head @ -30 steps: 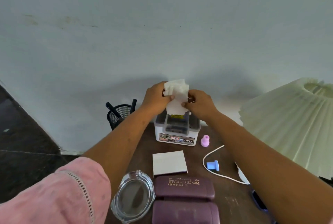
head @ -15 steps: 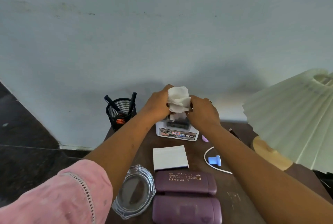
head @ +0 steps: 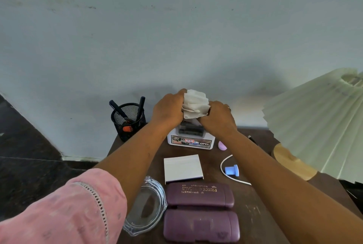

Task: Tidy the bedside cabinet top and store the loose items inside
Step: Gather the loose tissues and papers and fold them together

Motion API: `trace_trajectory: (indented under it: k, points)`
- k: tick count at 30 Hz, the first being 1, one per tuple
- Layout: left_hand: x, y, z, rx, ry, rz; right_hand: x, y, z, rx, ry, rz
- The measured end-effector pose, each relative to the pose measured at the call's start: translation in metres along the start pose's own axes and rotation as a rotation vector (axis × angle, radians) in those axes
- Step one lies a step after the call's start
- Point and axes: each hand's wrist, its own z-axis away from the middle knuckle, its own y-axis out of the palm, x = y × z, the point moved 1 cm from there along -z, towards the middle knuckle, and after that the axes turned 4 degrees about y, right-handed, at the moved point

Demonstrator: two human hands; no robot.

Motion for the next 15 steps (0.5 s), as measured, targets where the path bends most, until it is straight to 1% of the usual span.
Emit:
trace_trajectory:
  k: [3, 5, 6, 8, 9, 10, 13, 15]
  points:
    - [-0.005, -0.005, -0.002, 0.020, 0.039, -0.119, 0.001, -0.004, -0.004, 0.010, -0.030, -0.079]
    - [-0.006, -0.007, -0.004, 0.076, 0.018, -0.134, 0.003, -0.009, -0.005, -0.003, -0.065, -0.114]
    - [-0.005, -0.006, -0.004, 0.124, -0.007, -0.102, 0.003, -0.011, -0.005, 0.001, -0.082, -0.109]
    - [-0.002, -0.007, -0.006, 0.229, -0.044, 0.034, 0.004, -0.013, -0.007, 0.025, -0.112, -0.055]
    - [-0.001, -0.008, -0.007, 0.250, -0.043, 0.111, 0.005, -0.013, -0.008, 0.044, -0.120, -0.020]
    - [0.000, -0.010, -0.007, 0.238, -0.032, 0.178, 0.005, -0.012, -0.009, 0.082, -0.097, 0.006]
    - [0.002, -0.017, -0.007, 0.128, -0.008, 0.349, 0.009, -0.012, -0.010, 0.164, -0.070, 0.064]
    - [0.003, -0.018, -0.008, 0.081, 0.003, 0.380, 0.012, -0.012, -0.011, 0.178, -0.072, 0.030]
